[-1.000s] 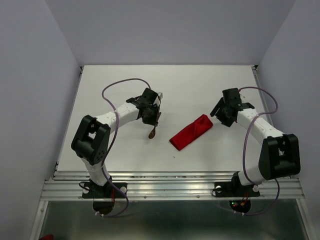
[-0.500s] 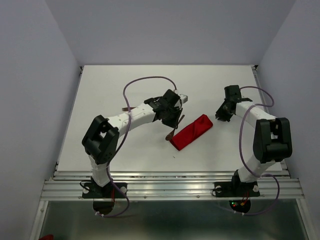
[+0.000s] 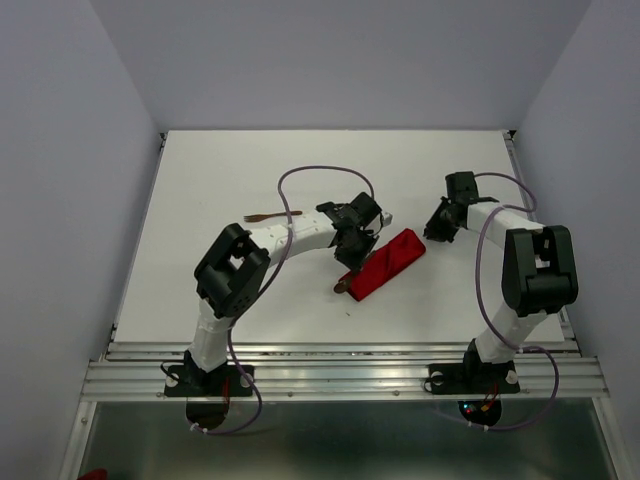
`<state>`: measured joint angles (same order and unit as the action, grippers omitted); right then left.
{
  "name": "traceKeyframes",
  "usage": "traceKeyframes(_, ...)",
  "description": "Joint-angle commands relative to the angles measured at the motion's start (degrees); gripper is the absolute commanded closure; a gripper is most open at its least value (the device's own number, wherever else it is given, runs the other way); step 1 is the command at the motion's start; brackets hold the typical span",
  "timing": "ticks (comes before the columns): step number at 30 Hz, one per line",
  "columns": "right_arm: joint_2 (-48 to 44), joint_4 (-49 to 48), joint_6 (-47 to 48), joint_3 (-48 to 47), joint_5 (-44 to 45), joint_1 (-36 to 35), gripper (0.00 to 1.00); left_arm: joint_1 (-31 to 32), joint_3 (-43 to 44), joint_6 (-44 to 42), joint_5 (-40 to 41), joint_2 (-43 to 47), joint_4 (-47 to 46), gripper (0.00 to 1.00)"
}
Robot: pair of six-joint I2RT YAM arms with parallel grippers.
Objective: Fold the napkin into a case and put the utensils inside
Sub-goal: Stuff the spoon into the folded napkin.
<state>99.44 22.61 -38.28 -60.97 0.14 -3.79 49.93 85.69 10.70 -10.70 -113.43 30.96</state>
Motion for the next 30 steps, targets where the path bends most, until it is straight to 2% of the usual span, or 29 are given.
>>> traceKeyframes(1, -0.6, -3.1, 1.5, 0.7, -2.5, 0.2, 0.81, 0.5, 4.3, -3.5, -0.8, -1.1, 2.1, 1.00)
traceKeyframes(8, -0.6, -3.5, 2.1, 0.9, -4.3, 0.2, 0.81, 1.3, 6.9, -6.3, -0.5, -3.3, 3.4, 1.00)
traceKeyframes(14, -1.0, -4.2, 2.1, 1.2, -5.7, 0.2, 0.81, 1.3, 13.0, -7.7, 0.9, -7.7, 5.6, 1.00)
traceKeyframes(30, 1.3, -3.3, 3.0, -0.6, -8.5, 0.2, 0.80, 1.3, 19.2, -14.7, -0.8, -10.5, 8.9, 1.00)
